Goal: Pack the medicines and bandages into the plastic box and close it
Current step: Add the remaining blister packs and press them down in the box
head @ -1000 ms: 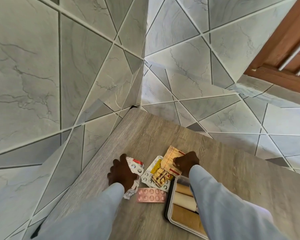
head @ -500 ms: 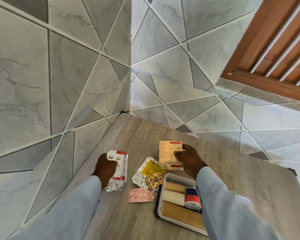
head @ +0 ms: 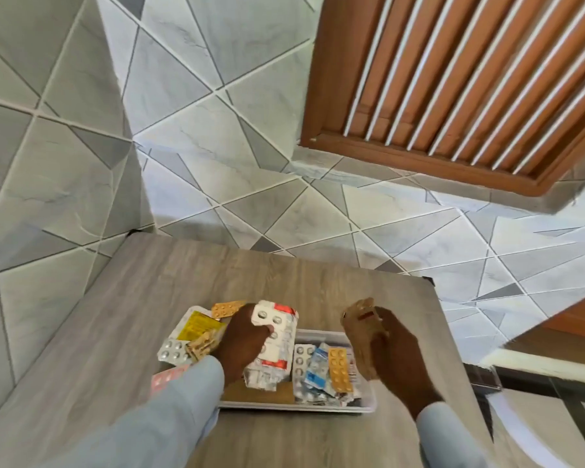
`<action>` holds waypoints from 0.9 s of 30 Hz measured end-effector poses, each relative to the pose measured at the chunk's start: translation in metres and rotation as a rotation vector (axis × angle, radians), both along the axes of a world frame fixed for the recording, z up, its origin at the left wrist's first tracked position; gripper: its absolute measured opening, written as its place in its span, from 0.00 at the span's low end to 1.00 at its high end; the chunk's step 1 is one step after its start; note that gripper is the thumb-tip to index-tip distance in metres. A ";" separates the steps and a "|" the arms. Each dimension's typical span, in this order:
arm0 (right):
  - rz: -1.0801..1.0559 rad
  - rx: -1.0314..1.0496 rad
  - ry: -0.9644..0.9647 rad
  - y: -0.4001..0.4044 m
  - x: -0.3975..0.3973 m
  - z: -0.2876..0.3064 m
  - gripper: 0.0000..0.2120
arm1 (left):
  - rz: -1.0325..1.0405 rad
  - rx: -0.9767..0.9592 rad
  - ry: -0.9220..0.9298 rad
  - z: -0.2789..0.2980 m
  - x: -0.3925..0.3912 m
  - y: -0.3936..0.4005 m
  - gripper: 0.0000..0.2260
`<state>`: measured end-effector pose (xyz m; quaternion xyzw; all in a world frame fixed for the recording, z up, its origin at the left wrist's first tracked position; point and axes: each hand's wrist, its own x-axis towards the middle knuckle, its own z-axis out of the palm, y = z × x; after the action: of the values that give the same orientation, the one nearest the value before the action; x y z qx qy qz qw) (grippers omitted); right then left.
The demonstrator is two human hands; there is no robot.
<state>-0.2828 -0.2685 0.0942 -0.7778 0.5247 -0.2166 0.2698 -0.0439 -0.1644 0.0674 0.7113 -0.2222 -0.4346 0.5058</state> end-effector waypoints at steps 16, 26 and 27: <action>0.668 -0.445 0.495 0.030 -0.013 -0.083 0.17 | 0.294 0.040 -0.003 -0.002 -0.046 -0.007 0.13; 0.659 -0.123 0.384 0.006 -0.028 -0.084 0.26 | 0.086 0.018 -0.038 -0.009 -0.094 -0.034 0.16; 0.615 -0.160 0.381 0.004 -0.032 -0.084 0.26 | 0.080 0.024 -0.037 -0.010 -0.098 -0.036 0.16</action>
<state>-0.3149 -0.2648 0.0104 -0.9441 0.2887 -0.0169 0.1580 -0.1415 -0.2008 0.0570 0.7334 -0.1977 -0.4034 0.5102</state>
